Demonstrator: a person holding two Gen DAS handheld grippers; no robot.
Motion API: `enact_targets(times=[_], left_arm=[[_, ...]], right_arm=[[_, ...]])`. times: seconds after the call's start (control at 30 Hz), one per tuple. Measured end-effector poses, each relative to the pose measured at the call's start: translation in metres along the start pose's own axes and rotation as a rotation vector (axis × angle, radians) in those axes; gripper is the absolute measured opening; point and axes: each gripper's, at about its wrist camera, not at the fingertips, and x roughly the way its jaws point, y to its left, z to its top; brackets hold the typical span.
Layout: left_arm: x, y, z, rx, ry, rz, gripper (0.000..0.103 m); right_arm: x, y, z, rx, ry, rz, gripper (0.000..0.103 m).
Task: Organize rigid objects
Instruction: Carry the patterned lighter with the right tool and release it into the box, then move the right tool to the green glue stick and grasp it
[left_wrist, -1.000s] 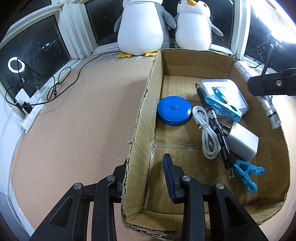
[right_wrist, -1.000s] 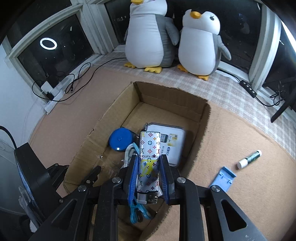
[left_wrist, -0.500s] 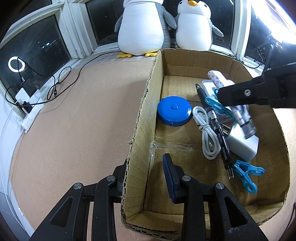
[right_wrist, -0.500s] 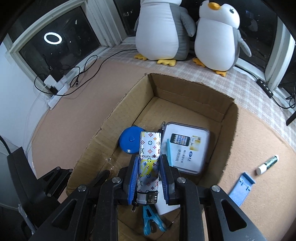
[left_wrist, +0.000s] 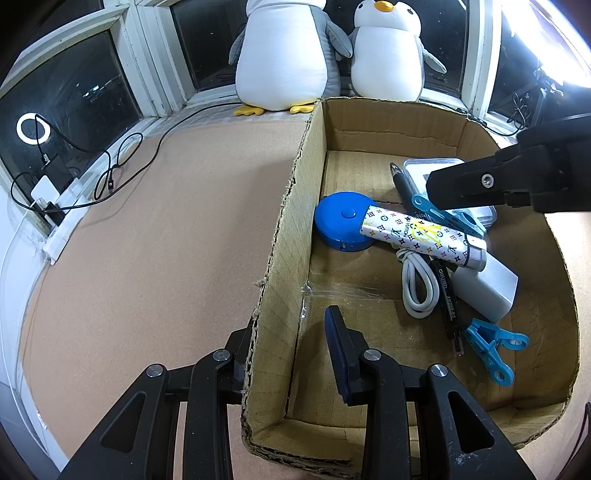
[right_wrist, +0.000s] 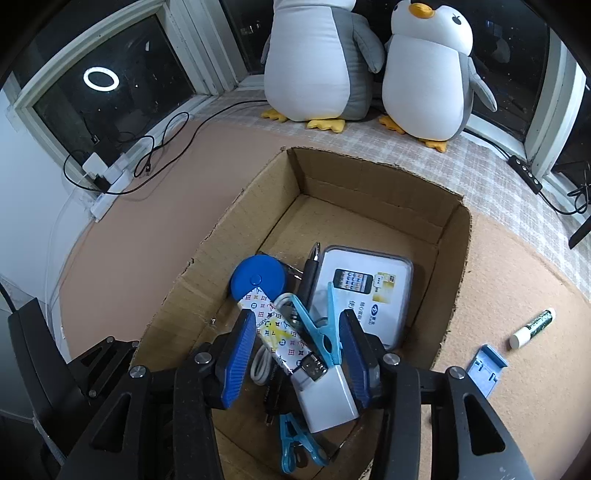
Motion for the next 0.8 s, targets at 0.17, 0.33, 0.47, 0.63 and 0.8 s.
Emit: enact_targets(times=[0.17,0.33,0.47,0.63,0.8], left_arm=[[0.0,0.0,0.0,-0.001,0.0,0.0,0.034],[0.0,0.001,0.0,-0.001,0.0,0.0,0.034],[0.0,0.001,0.0,-0.001,0.0,0.0,0.034],[0.0,0.001,0.0,-0.001,0.0,0.0,0.034],[0.0,0.0,0.0,0.001,0.0,0.0,0.034]], right_arm=[[-0.008,-0.004,-0.002,0.006,-0.011,-0.013,0.045],[-0.025,-0.016,-0.008,0.031,-0.043,-0.035,0.045],[-0.043,-0.036,-0.014,0.073,-0.077,-0.054,0.045],[-0.064,-0.068,-0.027,0.132,-0.113,-0.094,0.045],[-0.073,-0.106,-0.037,0.216,-0.116,-0.157,0.045]])
